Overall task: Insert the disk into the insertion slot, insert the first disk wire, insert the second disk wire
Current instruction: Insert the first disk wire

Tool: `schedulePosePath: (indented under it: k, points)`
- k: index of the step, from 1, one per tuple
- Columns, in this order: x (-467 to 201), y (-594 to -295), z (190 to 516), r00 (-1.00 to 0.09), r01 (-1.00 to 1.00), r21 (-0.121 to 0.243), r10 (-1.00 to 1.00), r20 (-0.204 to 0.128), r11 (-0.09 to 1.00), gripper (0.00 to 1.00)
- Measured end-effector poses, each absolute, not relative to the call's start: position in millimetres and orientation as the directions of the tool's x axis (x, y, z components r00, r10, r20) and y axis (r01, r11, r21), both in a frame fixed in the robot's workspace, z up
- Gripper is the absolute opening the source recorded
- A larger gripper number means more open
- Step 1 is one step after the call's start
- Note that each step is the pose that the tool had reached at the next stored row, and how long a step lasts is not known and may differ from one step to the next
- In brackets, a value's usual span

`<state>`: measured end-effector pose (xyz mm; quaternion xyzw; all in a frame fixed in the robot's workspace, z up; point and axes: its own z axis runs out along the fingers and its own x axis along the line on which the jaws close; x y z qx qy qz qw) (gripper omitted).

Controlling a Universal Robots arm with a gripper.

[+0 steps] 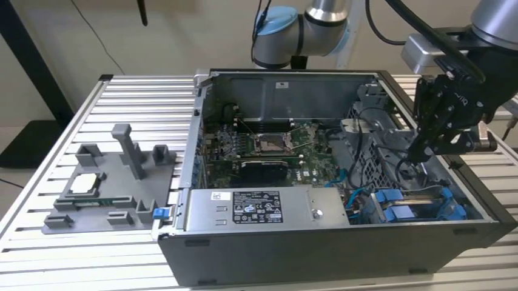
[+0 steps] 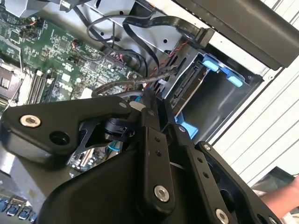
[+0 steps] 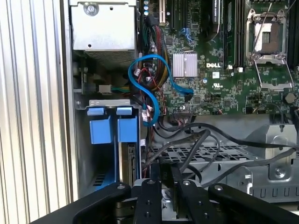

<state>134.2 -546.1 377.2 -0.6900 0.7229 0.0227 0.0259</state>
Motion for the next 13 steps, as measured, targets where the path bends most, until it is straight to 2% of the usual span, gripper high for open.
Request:
schedulePosePath:
  k: [13]
  points:
    - [135.7, -547.2, 372.1, -0.047, -0.999, 0.003, -0.997, -0.069, 0.047, 0.0]
